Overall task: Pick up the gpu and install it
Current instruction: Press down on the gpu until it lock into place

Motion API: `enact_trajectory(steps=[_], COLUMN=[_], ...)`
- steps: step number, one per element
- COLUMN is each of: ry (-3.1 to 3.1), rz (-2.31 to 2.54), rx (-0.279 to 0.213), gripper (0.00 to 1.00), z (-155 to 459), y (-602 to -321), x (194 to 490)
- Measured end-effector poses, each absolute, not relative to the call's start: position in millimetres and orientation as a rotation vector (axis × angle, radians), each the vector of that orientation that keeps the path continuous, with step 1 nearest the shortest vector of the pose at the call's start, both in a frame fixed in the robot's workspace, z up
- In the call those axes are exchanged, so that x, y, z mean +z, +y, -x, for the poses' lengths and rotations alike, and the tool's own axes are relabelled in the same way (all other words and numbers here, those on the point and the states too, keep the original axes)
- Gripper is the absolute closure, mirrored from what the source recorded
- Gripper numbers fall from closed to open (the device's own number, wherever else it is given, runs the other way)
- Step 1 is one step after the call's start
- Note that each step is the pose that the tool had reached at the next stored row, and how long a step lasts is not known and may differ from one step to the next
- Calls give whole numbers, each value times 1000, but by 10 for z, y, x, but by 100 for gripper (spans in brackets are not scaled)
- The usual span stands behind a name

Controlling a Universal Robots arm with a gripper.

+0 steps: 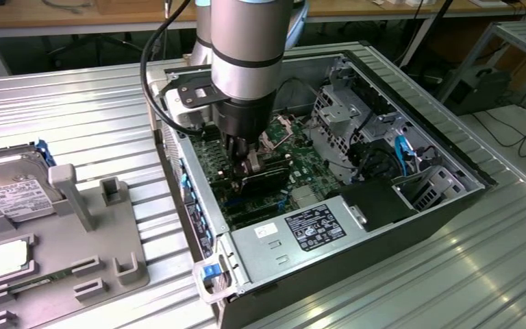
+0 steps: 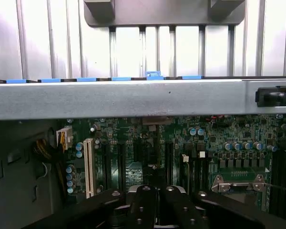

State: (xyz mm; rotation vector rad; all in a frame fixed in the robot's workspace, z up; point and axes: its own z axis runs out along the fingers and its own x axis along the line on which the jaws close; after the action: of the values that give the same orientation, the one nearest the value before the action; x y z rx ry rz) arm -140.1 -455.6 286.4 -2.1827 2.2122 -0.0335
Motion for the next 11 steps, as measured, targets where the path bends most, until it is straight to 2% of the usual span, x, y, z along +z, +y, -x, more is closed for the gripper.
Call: enact_trajectory(steps=[11], ry=[2212], rz=[2183], rx=[-33], gripper=[89], z=[1404], y=[-4525], x=[2832])
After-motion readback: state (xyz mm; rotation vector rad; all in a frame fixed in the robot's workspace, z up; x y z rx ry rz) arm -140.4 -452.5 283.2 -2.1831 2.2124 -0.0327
